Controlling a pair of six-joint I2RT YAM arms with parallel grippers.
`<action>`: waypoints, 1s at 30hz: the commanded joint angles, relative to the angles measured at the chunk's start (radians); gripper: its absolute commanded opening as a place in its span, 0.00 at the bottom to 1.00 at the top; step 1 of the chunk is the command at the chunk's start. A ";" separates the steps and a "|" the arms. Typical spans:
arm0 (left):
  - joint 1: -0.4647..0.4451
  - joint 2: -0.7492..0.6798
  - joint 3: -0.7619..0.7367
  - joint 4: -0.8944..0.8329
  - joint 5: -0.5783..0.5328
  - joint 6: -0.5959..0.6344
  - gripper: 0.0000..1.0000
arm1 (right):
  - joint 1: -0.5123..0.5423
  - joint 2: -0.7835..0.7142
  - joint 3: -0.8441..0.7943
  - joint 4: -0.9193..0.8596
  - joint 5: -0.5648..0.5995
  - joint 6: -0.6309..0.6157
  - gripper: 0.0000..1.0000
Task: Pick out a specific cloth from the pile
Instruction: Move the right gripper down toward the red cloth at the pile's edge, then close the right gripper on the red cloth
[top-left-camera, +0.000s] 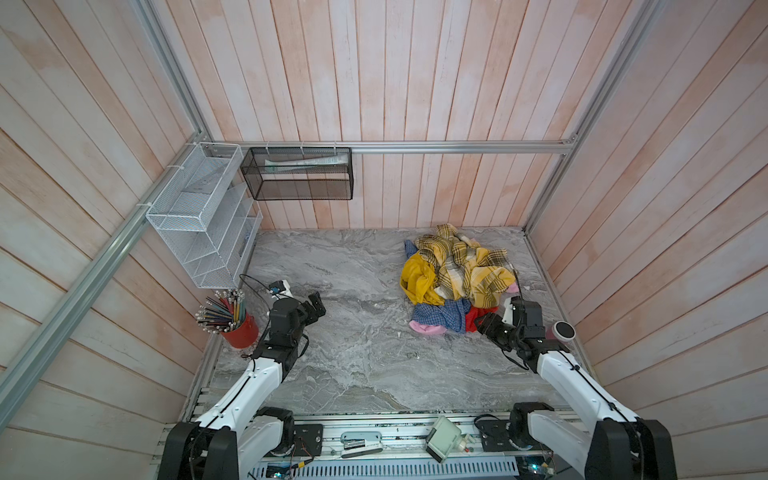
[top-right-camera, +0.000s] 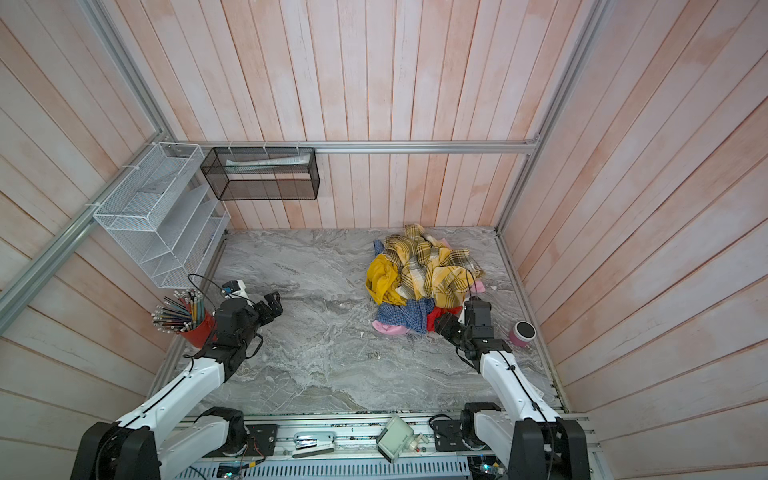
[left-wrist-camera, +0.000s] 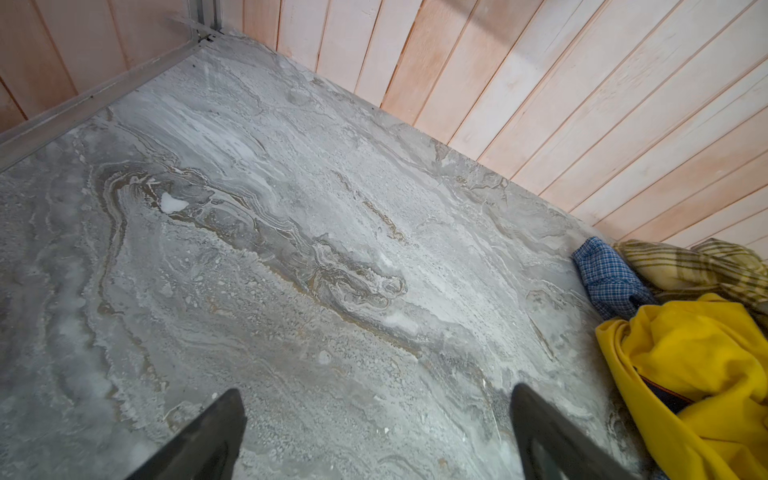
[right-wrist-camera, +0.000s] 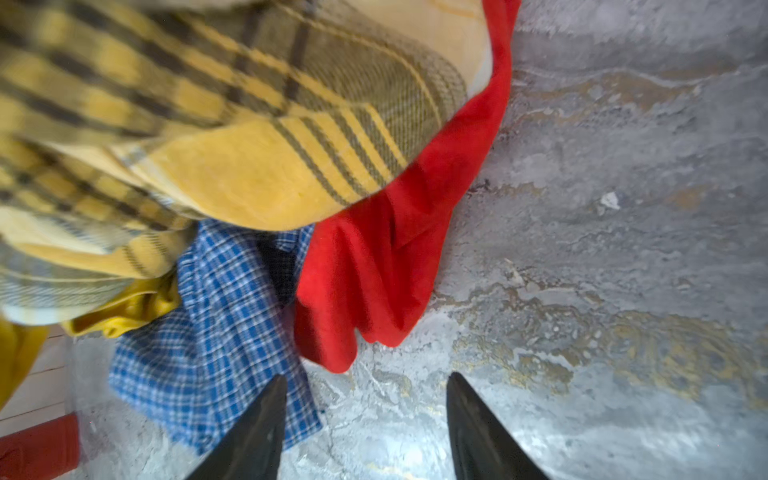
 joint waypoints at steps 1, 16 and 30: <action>-0.006 -0.011 -0.009 -0.005 -0.006 -0.006 1.00 | 0.017 0.064 0.040 0.025 0.083 0.030 0.63; -0.009 -0.038 0.031 -0.121 -0.068 -0.015 1.00 | 0.024 0.353 0.133 0.154 0.015 0.010 0.59; -0.010 -0.055 0.066 -0.181 -0.088 -0.041 1.00 | 0.025 0.241 0.056 0.264 0.009 0.012 0.00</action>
